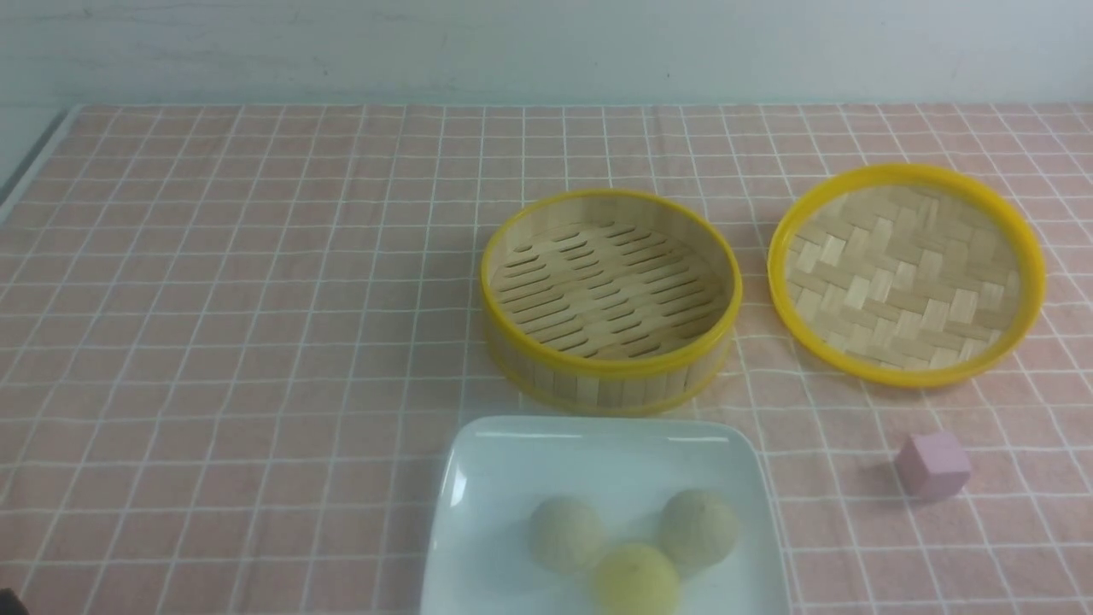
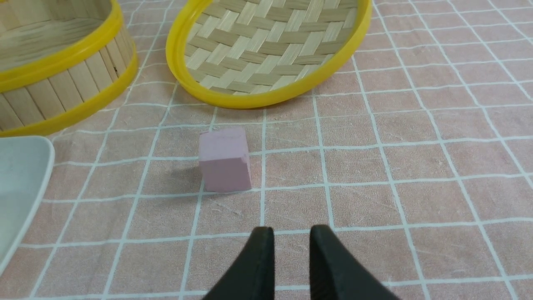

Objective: Put the steamed buns into the plate on the pink tablecloth.

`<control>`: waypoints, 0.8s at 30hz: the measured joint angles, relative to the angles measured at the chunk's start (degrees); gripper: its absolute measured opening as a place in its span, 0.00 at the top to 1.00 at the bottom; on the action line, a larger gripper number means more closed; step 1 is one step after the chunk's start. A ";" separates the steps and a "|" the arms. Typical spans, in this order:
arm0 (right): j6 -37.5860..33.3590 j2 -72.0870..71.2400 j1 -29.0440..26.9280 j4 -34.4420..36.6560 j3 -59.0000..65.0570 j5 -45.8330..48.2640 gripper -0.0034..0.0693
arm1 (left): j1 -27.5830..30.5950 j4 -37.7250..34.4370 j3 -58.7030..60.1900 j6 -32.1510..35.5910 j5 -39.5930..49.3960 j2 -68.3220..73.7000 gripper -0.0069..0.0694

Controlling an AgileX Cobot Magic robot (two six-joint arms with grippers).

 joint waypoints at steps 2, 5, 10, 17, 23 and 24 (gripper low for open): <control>0.53 0.00 0.00 0.00 0.00 0.00 0.79 | -0.01 0.07 0.00 0.00 0.36 -0.39 0.87; 0.55 0.00 0.00 0.00 0.00 0.00 0.79 | -0.01 0.12 -0.17 0.00 1.33 -0.45 0.86; 0.55 0.00 0.00 0.00 0.00 -0.01 0.79 | -0.01 0.12 -0.22 0.00 1.44 -0.45 0.86; 0.55 0.00 0.00 0.00 0.00 -0.01 0.77 | -0.01 0.53 -0.23 0.00 1.69 -0.45 0.86; 0.55 0.00 0.00 0.00 0.04 -0.01 0.77 | -0.01 1.01 -0.28 0.00 1.82 -0.45 0.86; 0.55 0.00 0.00 0.00 0.04 -0.01 0.76 | -0.01 1.01 -0.28 0.00 1.82 -0.45 0.86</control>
